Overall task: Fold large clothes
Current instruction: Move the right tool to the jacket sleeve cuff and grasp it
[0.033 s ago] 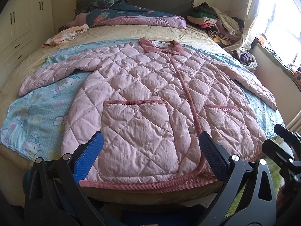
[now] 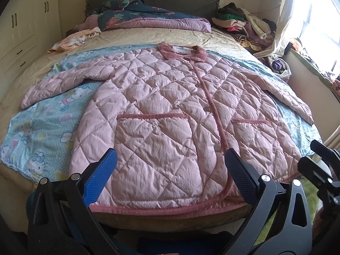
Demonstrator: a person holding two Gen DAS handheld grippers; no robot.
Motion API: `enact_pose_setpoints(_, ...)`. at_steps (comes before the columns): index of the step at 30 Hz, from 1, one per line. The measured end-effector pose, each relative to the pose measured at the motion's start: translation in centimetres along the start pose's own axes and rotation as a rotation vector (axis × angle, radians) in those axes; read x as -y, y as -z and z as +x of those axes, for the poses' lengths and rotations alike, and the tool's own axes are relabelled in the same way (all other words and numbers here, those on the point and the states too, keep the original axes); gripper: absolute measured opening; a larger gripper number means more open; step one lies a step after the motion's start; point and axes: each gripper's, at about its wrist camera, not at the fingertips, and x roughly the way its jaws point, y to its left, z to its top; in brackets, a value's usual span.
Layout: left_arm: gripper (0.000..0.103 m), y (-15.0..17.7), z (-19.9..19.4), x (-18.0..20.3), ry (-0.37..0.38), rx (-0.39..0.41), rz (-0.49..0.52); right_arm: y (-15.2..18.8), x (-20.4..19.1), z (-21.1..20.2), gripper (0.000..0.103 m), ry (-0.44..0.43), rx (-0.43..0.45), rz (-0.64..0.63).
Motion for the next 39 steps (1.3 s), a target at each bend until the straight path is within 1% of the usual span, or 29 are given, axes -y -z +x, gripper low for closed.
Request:
enact_pose_setpoints(2,0.095,-0.3,0.3,0.1,0.000,0.005,-0.001,-0.4,0.2,0.3,0.099,0.002,0.000,0.005)
enact_pose_setpoints(5,0.095,-1.6,1.3,0.3,0.000,-0.005,0.000,-1.5,0.7,0.8,0.099,-0.008,-0.001,0.018)
enact_pose_setpoints(8,0.095,-2.8,1.8,0.2,-0.003,-0.003,-0.003,-2.7,1.6,1.8,0.099,-0.033,-0.013,0.048)
enact_pose_setpoints(11,0.095,-4.2,2.5,0.2,-0.021,0.003,-0.003,-4.0,2.6,2.7,0.099,-0.021,-0.014,0.073)
enact_pose_setpoints(16,0.095,-6.9,3.7,-0.1,-0.030,0.005,-0.023,-6.2,4.4,4.3,0.099,-0.040,-0.027,0.123)
enact_pose_setpoints(18,0.095,-8.0,4.2,-0.1,-0.022,0.002,-0.033,-7.2,5.0,4.8,0.099,-0.048,-0.024,0.137)
enact_pose_setpoints(23,0.095,-10.8,5.5,-0.1,-0.017,0.006,-0.060,-9.5,6.3,6.0,0.099,-0.030,-0.014,0.159)
enact_pose_setpoints(25,0.095,-12.0,6.1,0.1,-0.006,0.003,-0.066,-10.5,7.2,6.6,0.099,-0.039,-0.010,0.181)
enact_pose_setpoints(33,0.095,-15.9,9.0,1.3,-0.008,0.018,-0.067,-13.7,11.4,9.0,0.099,0.030,0.024,0.273)
enact_pose_setpoints(35,0.095,-16.8,10.2,1.7,-0.014,0.008,-0.065,-14.2,12.9,9.8,0.099,0.049,0.025,0.308)
enact_pose_setpoints(37,0.095,-17.6,11.3,2.1,0.003,-0.003,-0.062,-14.5,14.7,10.4,0.099,0.073,0.031,0.353)
enact_pose_setpoints(39,0.095,-18.5,12.7,2.6,-0.005,-0.016,-0.055,-14.5,16.8,11.2,0.099,0.112,0.031,0.401)
